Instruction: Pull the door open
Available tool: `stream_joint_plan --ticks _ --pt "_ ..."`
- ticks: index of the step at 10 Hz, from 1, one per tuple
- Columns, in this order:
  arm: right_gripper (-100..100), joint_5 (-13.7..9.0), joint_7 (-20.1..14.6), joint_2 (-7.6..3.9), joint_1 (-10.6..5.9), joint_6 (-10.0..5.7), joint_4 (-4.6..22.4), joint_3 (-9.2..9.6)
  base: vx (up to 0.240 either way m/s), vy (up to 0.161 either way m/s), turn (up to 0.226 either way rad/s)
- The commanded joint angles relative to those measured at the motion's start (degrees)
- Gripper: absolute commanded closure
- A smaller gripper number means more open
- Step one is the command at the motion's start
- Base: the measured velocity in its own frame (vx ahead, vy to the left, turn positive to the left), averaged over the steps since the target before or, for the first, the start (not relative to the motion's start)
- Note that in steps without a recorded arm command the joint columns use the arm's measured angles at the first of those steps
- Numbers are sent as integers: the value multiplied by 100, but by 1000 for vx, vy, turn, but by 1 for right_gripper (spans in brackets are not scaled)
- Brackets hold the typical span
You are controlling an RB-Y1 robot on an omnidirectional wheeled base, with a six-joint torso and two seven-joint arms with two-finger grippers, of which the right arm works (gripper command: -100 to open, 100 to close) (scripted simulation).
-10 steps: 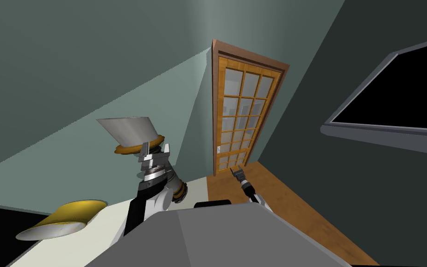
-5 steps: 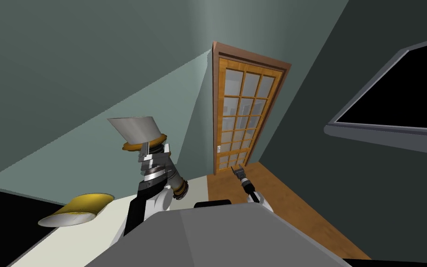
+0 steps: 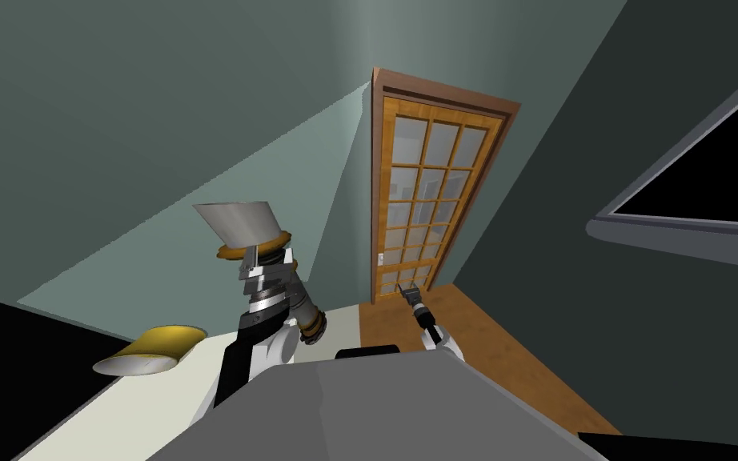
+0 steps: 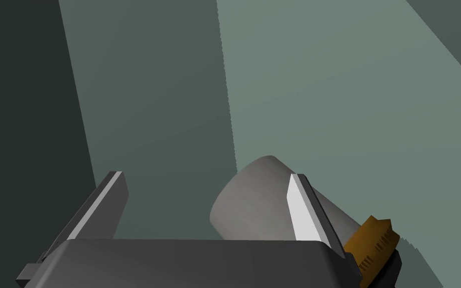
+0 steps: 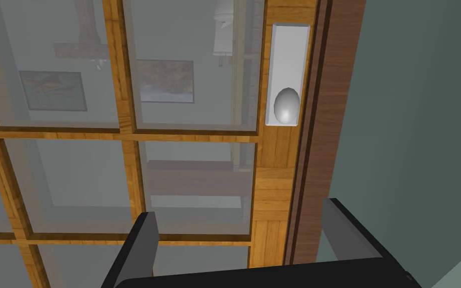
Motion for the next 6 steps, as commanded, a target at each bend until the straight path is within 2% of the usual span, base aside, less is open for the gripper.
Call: stream_joint_plan --ticks 1,4,6 --pt "-100 -42 107 89 -99 37 64 -77 161 -6 97" --pt "-100 -113 290 229 -290 30 276 -210 179 -16 66" --pt "-100 -137 358 296 -358 24 350 -258 183 8 49"
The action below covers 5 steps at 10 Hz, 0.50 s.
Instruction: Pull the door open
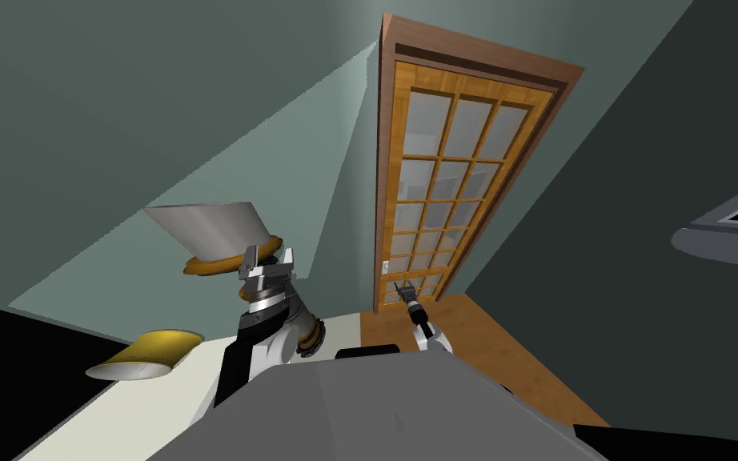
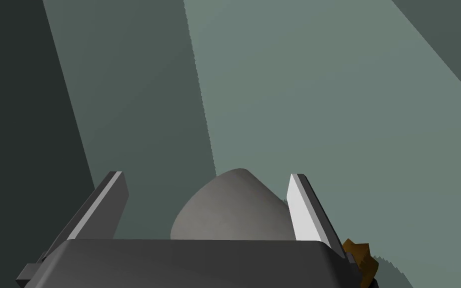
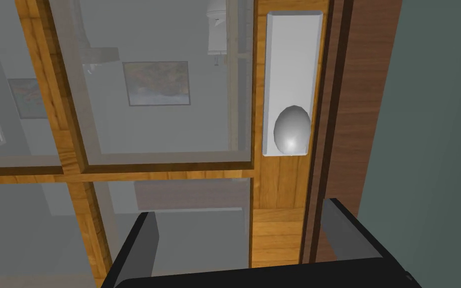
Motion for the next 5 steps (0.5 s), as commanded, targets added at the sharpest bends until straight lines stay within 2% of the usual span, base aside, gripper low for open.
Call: stream_joint_plan --ticks 1,5 --pt "-100 -11 39 87 -39 24 3 -35 211 11 81" --pt "-100 -33 120 191 -115 13 82 -92 169 26 46"
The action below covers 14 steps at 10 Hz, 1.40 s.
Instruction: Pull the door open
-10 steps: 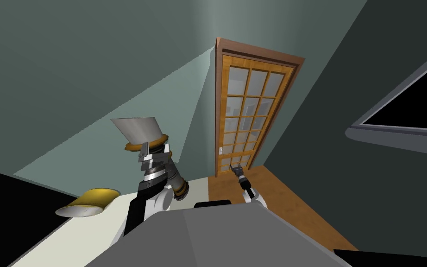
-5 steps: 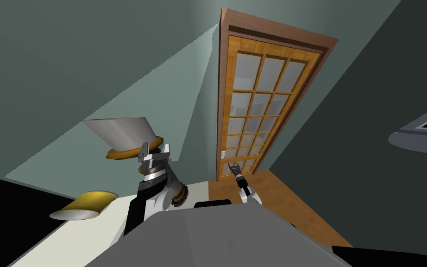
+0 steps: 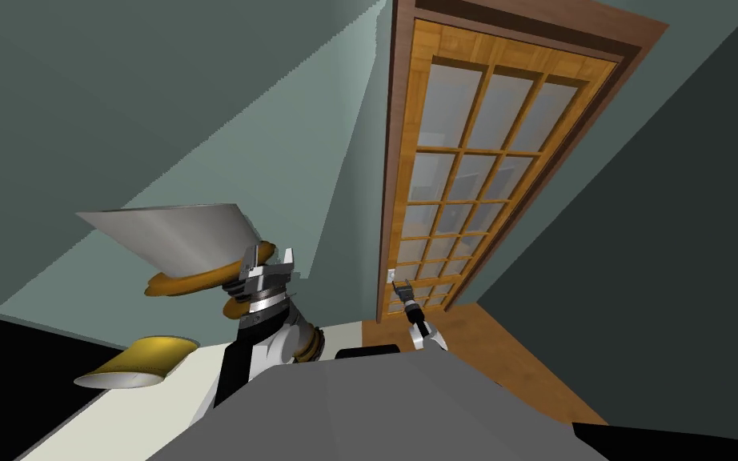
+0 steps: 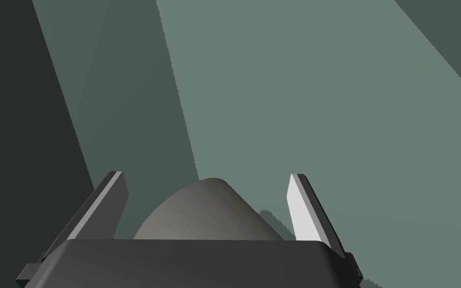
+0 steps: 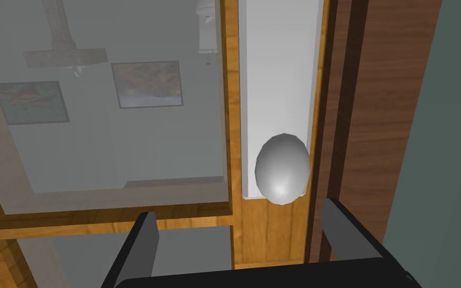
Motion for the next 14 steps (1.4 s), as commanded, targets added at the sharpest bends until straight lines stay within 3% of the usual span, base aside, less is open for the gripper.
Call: stream_joint_plan --ticks 1,4,5,10,14 --pt "-100 -8 27 31 -29 -7 33 -20 212 50 49" --pt "-100 -11 26 47 6 -1 5 -37 154 67 -15" --pt "100 -11 26 47 6 -1 5 -37 -21 -5 37" --pt "100 -11 26 47 6 -1 5 -37 -10 0 11" --pt "100 -146 -483 0 -19 -22 65 110 -156 -48 -9"
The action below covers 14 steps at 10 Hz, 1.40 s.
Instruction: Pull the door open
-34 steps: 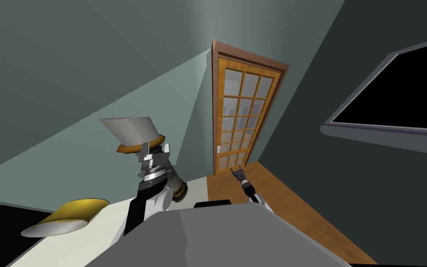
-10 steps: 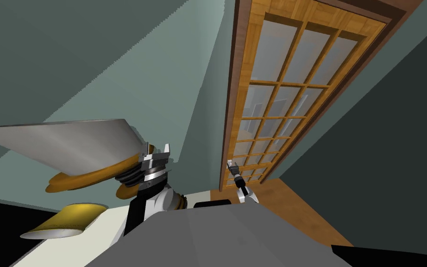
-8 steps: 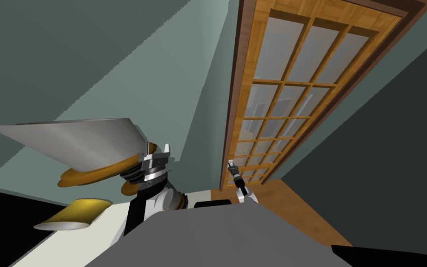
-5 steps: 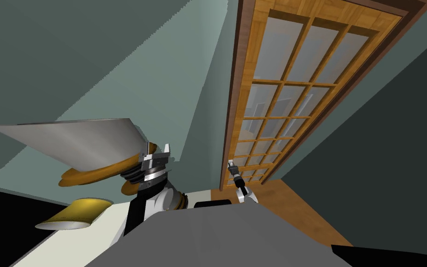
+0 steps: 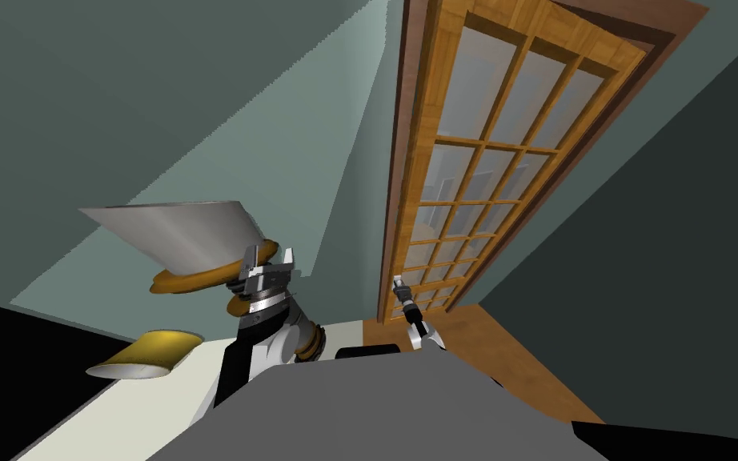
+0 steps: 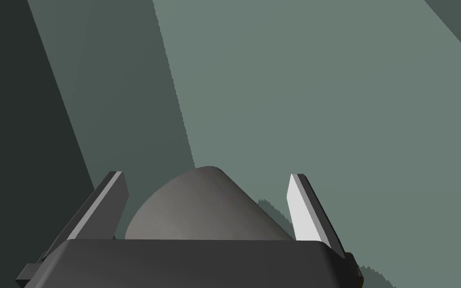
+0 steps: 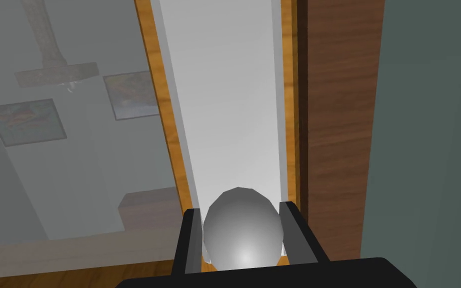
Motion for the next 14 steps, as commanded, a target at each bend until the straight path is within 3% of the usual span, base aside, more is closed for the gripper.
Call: stream_joint_plan --ticks 1,4,8,14 --pt "100 -64 -226 -48 45 37 -85 23 -137 -17 -16" --pt "100 -128 -444 -77 36 30 -64 78 -75 -17 -6" --pt "100 -334 -1119 -156 6 7 3 256 -75 -26 0" --pt "100 -381 -1276 -173 -1 1 18 296 -23 -3 2"
